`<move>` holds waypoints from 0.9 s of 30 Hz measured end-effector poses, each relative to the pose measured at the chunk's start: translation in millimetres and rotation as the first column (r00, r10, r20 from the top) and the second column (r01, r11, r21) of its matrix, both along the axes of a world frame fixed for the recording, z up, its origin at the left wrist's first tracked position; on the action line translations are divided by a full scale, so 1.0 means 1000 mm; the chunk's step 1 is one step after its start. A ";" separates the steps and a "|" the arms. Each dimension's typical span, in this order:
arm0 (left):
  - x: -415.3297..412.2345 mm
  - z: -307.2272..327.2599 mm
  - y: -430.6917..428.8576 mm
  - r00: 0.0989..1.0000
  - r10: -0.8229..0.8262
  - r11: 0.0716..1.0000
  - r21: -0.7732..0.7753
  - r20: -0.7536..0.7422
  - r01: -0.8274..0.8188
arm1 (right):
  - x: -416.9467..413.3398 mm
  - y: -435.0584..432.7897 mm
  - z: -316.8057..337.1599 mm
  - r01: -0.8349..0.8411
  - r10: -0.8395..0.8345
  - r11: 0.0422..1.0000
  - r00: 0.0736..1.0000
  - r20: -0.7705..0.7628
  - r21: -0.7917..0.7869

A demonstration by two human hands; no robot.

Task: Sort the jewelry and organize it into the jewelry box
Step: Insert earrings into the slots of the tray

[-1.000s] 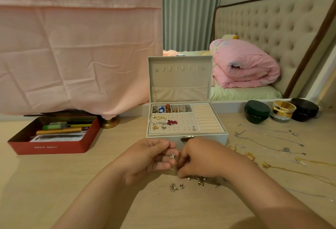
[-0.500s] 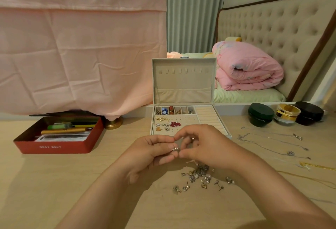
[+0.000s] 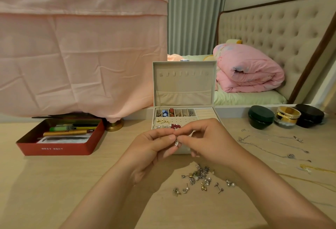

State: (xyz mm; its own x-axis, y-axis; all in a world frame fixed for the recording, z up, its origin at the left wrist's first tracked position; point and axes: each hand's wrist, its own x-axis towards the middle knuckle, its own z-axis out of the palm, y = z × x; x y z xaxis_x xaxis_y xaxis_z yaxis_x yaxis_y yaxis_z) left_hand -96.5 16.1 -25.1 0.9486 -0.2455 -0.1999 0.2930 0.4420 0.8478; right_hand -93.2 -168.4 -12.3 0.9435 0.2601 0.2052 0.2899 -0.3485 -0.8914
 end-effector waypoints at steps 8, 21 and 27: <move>0.014 0.015 -0.015 0.993 0.077 0.997 0.024 0.089 -0.080 | 0.010 -0.002 0.004 0.030 -0.035 0.977 0.999 0.020 0.209; 0.049 0.037 0.009 0.916 0.006 0.920 0.356 0.400 -0.161 | 0.055 0.016 0.032 0.030 -0.029 0.988 1.000 -0.010 0.152; 0.068 0.035 0.033 0.902 -0.005 0.912 0.372 0.432 -0.173 | 0.076 0.039 0.037 -0.026 0.063 0.970 0.987 -0.149 0.242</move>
